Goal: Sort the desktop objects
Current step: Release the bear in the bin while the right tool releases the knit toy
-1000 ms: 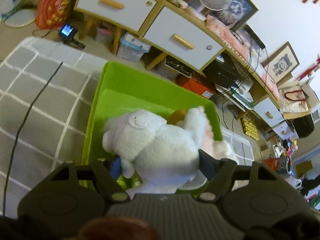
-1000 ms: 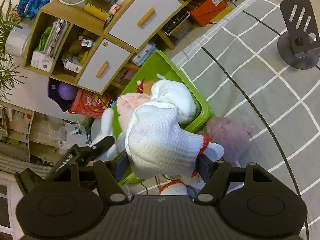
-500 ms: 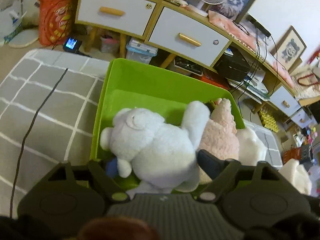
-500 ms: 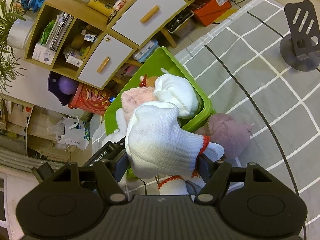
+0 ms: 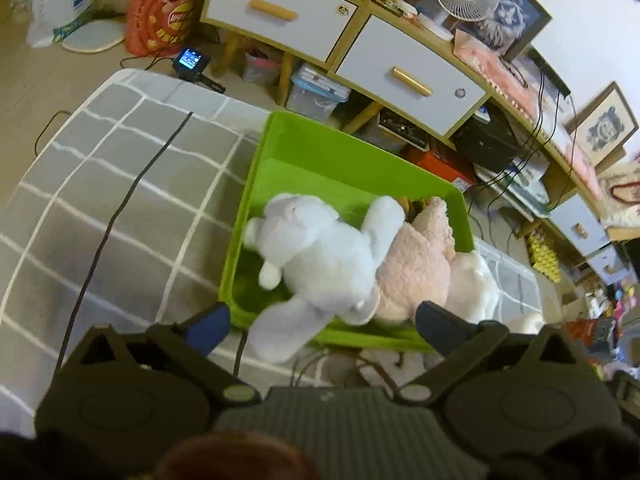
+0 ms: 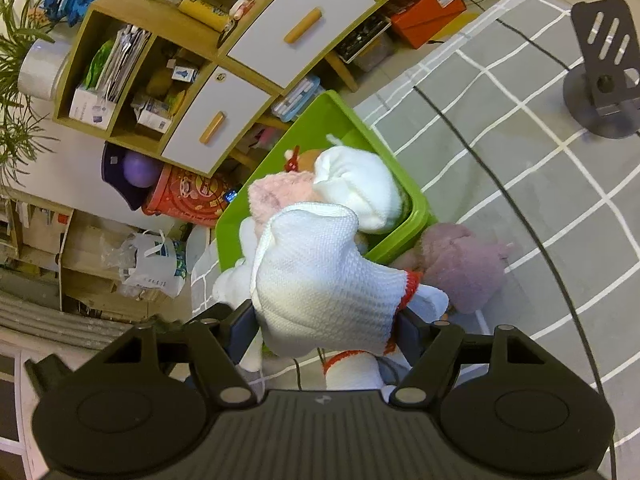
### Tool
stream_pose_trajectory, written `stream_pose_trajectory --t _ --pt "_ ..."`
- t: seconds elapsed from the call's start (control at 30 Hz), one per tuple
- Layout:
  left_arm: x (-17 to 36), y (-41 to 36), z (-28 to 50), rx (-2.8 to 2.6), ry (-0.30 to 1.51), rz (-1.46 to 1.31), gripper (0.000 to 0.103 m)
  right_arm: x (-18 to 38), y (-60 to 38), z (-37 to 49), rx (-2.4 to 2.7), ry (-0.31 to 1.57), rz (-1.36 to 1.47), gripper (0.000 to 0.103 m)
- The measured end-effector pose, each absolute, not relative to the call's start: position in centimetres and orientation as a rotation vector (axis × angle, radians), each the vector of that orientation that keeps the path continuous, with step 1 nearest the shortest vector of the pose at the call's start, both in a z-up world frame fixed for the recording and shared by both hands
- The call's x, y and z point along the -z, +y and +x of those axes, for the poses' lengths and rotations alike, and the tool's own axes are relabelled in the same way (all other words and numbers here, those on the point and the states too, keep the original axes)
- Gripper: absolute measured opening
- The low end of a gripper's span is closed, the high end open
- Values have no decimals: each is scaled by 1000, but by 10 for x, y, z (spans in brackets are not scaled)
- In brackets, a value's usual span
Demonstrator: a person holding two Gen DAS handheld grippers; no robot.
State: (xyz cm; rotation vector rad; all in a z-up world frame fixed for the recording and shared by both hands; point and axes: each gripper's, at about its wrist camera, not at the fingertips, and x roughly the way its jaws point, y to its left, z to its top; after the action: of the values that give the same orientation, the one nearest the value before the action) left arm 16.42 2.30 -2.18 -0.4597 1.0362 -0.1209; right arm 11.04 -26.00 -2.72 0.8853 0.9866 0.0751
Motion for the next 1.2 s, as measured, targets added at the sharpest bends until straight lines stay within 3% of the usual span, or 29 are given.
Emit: stream_pose_trajectory --t 0.33,0.57,0.7,1.2 --pt "29 52 161 136 989 -487 101 30 -244 129 -92 994 869 72" --pt "41 53 174 119 1004 -515 61 4 -220 181 -77 980 754 72" --pt "42 46 176 92 982 -472 53 -5 -196 217 -123 972 699 72" --pt "42 45 185 38 952 -505 51 53 -152 300 -168 1045 579 72"
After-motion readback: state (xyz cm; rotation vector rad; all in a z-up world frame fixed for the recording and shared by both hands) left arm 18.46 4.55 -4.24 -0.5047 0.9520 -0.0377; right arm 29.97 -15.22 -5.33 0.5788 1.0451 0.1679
